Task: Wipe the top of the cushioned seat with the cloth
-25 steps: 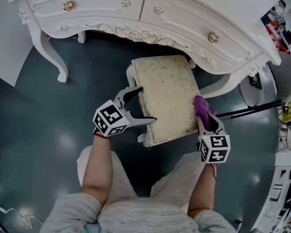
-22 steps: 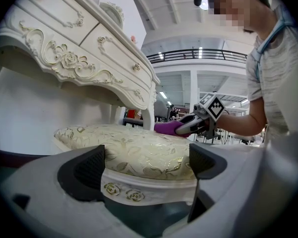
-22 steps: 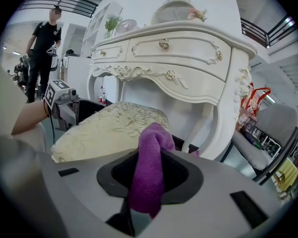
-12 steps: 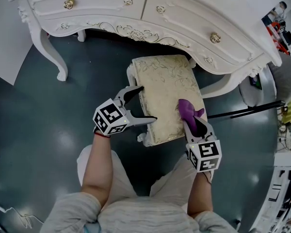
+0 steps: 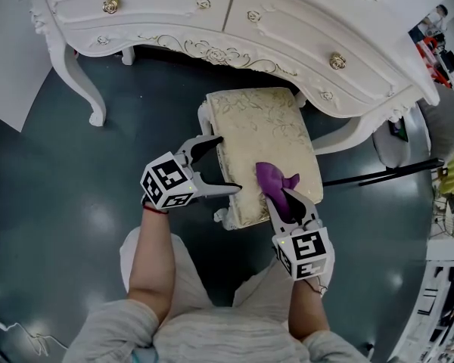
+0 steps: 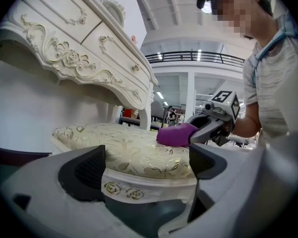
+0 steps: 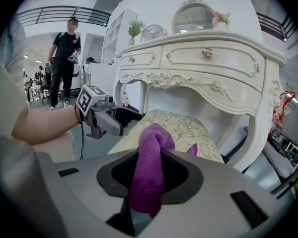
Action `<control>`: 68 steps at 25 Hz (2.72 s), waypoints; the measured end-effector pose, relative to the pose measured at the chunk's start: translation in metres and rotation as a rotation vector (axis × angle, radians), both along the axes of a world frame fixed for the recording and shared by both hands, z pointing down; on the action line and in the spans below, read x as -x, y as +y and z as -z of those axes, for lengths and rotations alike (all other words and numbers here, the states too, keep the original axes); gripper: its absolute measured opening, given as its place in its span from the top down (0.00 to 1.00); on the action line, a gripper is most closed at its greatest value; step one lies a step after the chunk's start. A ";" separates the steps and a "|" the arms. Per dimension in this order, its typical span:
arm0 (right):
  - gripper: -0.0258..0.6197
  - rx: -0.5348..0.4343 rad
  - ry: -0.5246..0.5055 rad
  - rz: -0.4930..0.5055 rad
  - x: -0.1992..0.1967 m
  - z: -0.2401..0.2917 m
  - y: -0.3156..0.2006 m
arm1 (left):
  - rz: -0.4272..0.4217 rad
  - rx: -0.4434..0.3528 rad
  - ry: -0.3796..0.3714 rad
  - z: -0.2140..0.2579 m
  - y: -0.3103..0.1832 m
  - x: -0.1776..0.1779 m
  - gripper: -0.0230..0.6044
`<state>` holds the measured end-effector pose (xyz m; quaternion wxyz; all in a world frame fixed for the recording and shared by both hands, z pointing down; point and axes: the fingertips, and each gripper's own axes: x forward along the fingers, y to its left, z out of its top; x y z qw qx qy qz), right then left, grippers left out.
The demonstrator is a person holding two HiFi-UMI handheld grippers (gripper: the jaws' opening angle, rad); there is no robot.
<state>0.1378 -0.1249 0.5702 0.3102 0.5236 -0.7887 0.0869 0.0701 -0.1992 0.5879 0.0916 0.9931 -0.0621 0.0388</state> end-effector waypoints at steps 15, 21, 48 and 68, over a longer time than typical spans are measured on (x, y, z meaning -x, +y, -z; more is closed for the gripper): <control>0.81 0.037 -0.097 0.160 0.054 -0.001 0.021 | 0.144 -0.055 0.065 0.020 -0.029 0.024 0.12; 0.81 0.074 -0.167 0.223 0.069 -0.004 0.029 | 0.160 -0.071 0.077 0.025 -0.034 0.025 0.12; 0.81 -0.378 -0.575 0.459 0.015 0.103 -0.074 | 0.432 -0.240 0.261 0.093 -0.050 0.043 0.94; 0.81 -0.419 -0.500 0.430 0.016 0.083 -0.092 | 0.450 -0.288 0.205 0.082 -0.051 0.015 0.94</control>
